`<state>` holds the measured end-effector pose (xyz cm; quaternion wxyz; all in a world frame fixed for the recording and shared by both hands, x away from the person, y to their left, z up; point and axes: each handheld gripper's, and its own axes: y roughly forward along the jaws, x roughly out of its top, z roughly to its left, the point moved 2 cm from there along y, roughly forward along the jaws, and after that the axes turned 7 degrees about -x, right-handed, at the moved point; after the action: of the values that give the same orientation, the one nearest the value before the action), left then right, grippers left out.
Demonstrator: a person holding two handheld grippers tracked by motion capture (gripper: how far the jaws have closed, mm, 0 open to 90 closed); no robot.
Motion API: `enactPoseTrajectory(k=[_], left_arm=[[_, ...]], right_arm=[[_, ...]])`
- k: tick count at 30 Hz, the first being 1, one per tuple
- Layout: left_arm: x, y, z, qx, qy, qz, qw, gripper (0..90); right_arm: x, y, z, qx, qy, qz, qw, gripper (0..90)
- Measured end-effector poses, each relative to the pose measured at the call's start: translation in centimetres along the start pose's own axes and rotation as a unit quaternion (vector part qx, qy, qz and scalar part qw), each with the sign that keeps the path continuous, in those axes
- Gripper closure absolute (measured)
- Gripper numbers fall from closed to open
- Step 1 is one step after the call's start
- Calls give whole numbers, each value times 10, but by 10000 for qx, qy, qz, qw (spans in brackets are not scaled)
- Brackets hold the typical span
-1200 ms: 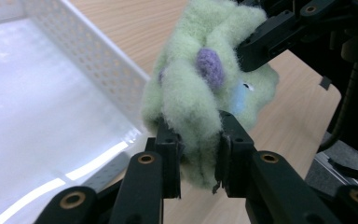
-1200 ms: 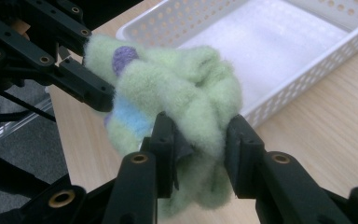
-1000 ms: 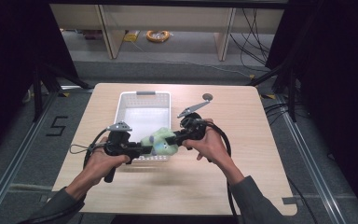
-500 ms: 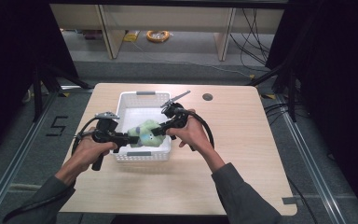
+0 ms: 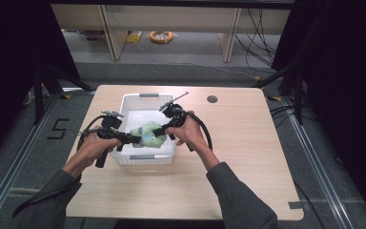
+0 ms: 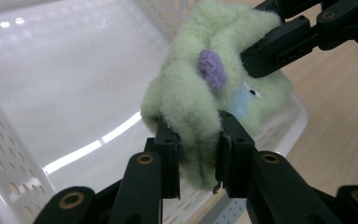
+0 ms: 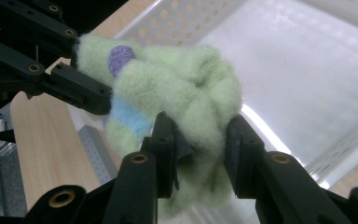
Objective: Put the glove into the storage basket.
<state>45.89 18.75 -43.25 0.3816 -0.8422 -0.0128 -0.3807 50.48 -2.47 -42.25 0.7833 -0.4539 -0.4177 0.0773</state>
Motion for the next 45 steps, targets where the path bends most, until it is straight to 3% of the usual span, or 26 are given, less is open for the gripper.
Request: enactPoseTrajectory(k=[7, 9, 12, 13, 19, 25, 32, 33, 40, 41, 45], left_arm=[[1, 4, 9, 50, -98, 109, 9999, 722], [0, 4, 13, 76, -21, 304, 9995, 720], [-1, 8, 12, 180, -63, 276, 9994, 720], [-2, 9, 15, 248, 40, 430, 9988, 719], [-1, 15, 14, 366, -6, 547, 9978, 717], [0, 19, 19, 411, 150, 875, 9952, 729], [-1, 29, 20, 524, 187, 1085, 9925, 725], [-2, 30, 21, 540, 192, 1128, 9920, 721], [-2, 36, 26, 689, 36, 1061, 9920, 615], [-1, 36, 26, 705, -11, 957, 9929, 615], [4, 29, 25, 892, 31, 827, 9926, 544]], right_arm=[[2, 10, -3, -16, 105, 89, 9999, 684], [3, 14, -3, -20, 109, 122, 9999, 684], [3, 19, -3, -64, 104, 196, 9997, 684], [3, 22, -4, -79, 129, 237, 9996, 684], [3, 28, -5, -110, 148, 383, 9991, 684], [2, 33, -7, -92, 189, 531, 9984, 684], [0, 41, -11, -98, 181, 676, 9975, 683], [0, 42, -10, -295, 197, 673, 9971, 684], [-1, 45, -12, -517, 240, 833, 9949, 682], [-1, 45, -12, -517, 240, 833, 9949, 682], [-2, 47, -13, -562, 257, 898, 9940, 679]])
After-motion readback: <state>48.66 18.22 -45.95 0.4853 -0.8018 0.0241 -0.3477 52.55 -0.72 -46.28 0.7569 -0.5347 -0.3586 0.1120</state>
